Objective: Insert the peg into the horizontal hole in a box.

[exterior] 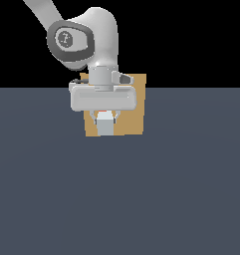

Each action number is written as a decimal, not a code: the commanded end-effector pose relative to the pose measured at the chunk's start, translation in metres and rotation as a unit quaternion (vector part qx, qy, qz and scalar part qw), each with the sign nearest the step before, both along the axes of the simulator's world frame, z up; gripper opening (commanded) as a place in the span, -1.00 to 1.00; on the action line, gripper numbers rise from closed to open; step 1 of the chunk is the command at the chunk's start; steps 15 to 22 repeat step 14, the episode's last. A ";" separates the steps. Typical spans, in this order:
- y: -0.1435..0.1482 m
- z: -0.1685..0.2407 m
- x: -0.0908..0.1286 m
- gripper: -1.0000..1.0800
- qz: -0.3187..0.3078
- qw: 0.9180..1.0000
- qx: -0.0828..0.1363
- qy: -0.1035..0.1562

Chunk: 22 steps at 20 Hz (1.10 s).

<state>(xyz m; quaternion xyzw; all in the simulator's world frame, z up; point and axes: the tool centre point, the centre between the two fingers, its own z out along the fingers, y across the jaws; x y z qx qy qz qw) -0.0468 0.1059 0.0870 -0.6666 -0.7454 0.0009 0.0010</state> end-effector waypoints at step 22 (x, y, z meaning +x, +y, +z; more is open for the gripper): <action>0.037 0.003 0.000 -1.00 -0.001 1.000 0.000 -0.003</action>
